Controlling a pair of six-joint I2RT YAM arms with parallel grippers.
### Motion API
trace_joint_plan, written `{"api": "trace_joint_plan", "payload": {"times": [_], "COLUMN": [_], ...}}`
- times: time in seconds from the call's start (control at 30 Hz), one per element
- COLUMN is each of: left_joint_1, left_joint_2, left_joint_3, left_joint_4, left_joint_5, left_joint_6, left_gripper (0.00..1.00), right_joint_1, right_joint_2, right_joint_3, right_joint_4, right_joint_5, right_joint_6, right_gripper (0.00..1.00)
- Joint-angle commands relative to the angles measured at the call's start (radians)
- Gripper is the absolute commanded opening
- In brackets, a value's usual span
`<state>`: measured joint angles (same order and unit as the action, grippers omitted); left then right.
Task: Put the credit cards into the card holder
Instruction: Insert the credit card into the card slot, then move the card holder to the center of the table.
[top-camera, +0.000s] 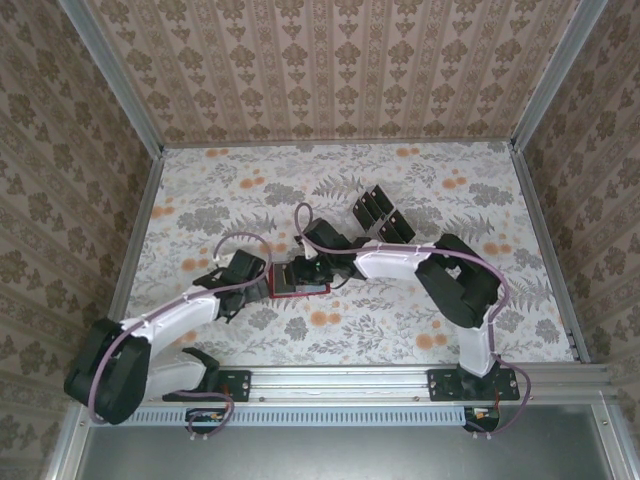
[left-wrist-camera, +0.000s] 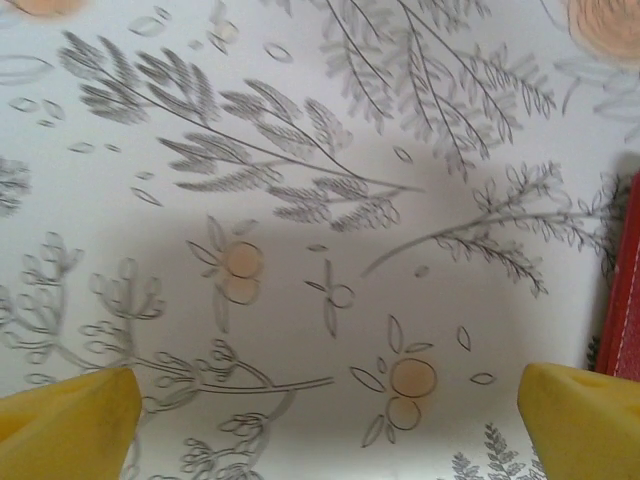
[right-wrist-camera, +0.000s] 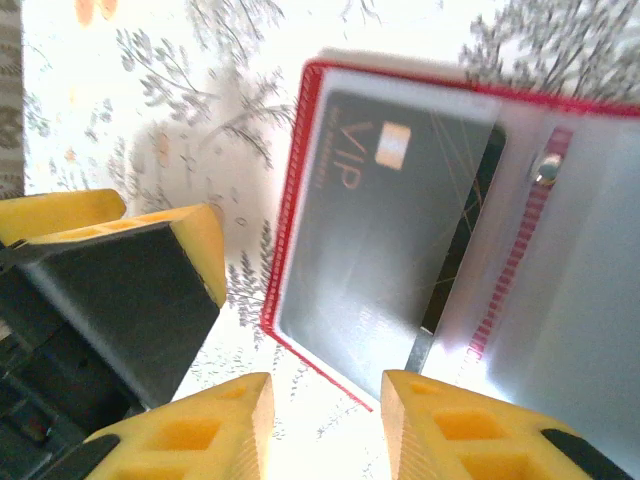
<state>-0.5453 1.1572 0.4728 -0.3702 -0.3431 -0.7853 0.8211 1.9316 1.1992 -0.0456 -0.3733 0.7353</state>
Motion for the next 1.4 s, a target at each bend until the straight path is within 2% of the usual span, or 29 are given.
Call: {"api": "trace_joint_plan", "payload": {"times": [0.0,0.17,0.53,0.83,1.07,1.2,1.37], "left_joint_1": [0.032,0.05,0.033,0.009,-0.02,-0.034,-0.042], "left_joint_2": [-0.06,-0.094,-0.049,-0.013,0.015,0.027,0.035], "left_joint_3": [0.031,0.054,0.089,0.095,0.114,0.121,0.123], "left_joint_4": [-0.066,-0.082,-0.054,-0.028,-0.013,-0.008,-0.003], "left_joint_5": [0.001,0.014,0.046,0.056,0.057,0.056,0.056], "left_joint_6": [0.04,0.056,0.052,0.046,0.043,0.038,0.037], "left_gripper": [1.0,1.0,1.0,1.0,1.0,1.0,1.0], "right_joint_1": [-0.007,-0.002,-0.003,-0.012,-0.032,-0.039,-0.045], "right_joint_2": [-0.055,-0.015,0.088,0.039,0.021,0.002,-0.015], "right_joint_3": [0.038,0.107,0.18,0.156,0.136,0.12,0.117], "right_joint_4": [-0.096,-0.205,-0.286,-0.374,-0.378,-0.368,-0.381], "right_joint_5": [0.062,0.132,0.226,0.386,0.401,0.405,0.429], "right_joint_6": [-0.074,-0.151,-0.21,-0.267,-0.271,-0.274,-0.281], "right_gripper": [0.39,0.43,0.42,0.4,0.4,0.45,0.46]}}
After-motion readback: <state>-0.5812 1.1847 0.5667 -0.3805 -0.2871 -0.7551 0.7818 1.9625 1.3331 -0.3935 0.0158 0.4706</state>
